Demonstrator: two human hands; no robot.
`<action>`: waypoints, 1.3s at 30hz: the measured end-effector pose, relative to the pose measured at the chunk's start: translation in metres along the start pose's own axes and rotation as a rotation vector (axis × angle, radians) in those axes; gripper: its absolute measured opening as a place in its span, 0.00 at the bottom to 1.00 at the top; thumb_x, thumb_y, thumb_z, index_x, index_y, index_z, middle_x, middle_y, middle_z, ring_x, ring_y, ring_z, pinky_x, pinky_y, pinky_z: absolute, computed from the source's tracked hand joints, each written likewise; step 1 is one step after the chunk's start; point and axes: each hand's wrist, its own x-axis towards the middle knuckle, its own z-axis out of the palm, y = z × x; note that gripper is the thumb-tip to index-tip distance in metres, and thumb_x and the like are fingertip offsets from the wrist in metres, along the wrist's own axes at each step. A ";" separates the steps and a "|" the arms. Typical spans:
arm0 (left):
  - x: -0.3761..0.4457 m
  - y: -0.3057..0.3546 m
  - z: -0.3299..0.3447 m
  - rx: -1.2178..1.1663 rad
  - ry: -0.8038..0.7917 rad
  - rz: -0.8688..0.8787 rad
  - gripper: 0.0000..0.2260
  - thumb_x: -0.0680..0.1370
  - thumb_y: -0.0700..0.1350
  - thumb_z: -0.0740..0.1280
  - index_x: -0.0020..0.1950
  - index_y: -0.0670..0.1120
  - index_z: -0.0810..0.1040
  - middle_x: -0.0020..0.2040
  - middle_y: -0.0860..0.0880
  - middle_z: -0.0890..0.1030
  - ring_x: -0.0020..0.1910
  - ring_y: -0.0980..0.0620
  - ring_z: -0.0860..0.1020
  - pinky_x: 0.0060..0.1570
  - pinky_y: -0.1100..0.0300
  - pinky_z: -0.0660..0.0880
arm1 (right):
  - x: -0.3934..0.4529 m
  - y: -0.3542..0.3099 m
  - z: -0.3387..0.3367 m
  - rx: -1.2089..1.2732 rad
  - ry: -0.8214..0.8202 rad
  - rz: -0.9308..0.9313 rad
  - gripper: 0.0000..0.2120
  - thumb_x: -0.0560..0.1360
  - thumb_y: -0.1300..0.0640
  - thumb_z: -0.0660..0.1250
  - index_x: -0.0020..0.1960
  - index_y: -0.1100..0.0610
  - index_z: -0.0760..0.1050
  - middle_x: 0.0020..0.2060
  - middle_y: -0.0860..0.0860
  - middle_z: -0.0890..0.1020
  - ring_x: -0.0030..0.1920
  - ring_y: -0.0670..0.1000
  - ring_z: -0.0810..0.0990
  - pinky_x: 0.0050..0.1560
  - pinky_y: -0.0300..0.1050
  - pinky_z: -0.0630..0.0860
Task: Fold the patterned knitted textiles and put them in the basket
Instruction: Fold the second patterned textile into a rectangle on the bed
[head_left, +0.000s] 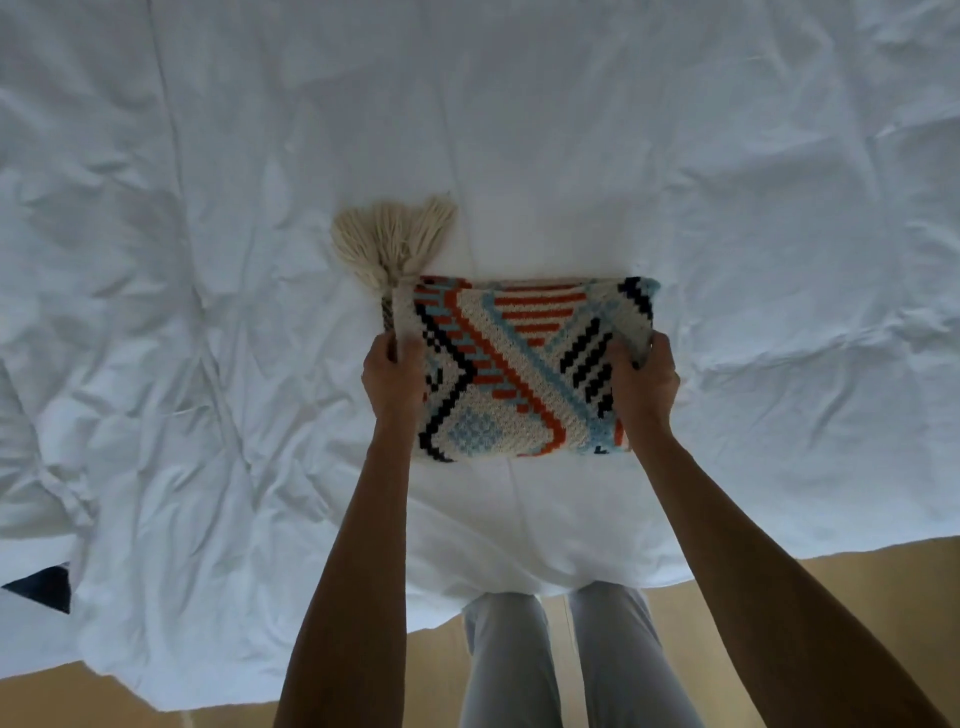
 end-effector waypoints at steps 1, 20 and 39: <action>-0.001 -0.006 0.002 0.049 -0.004 -0.069 0.10 0.75 0.49 0.67 0.49 0.43 0.77 0.40 0.51 0.79 0.37 0.51 0.77 0.34 0.57 0.73 | 0.000 0.007 0.001 -0.044 -0.031 0.036 0.18 0.75 0.45 0.65 0.59 0.55 0.72 0.45 0.52 0.79 0.42 0.51 0.79 0.38 0.48 0.80; -0.017 -0.059 -0.024 -0.006 -0.064 -0.156 0.14 0.74 0.55 0.70 0.53 0.48 0.75 0.46 0.51 0.82 0.44 0.50 0.81 0.39 0.55 0.79 | -0.003 0.014 0.023 -0.109 0.018 0.030 0.13 0.77 0.49 0.62 0.51 0.58 0.68 0.46 0.58 0.79 0.45 0.61 0.78 0.41 0.57 0.78; -0.076 -0.064 0.051 0.564 0.122 0.613 0.26 0.82 0.47 0.61 0.78 0.43 0.60 0.78 0.35 0.58 0.78 0.38 0.56 0.76 0.43 0.55 | -0.050 0.066 0.053 -0.560 -0.165 -1.022 0.23 0.81 0.49 0.60 0.74 0.55 0.67 0.76 0.62 0.61 0.78 0.61 0.56 0.74 0.66 0.55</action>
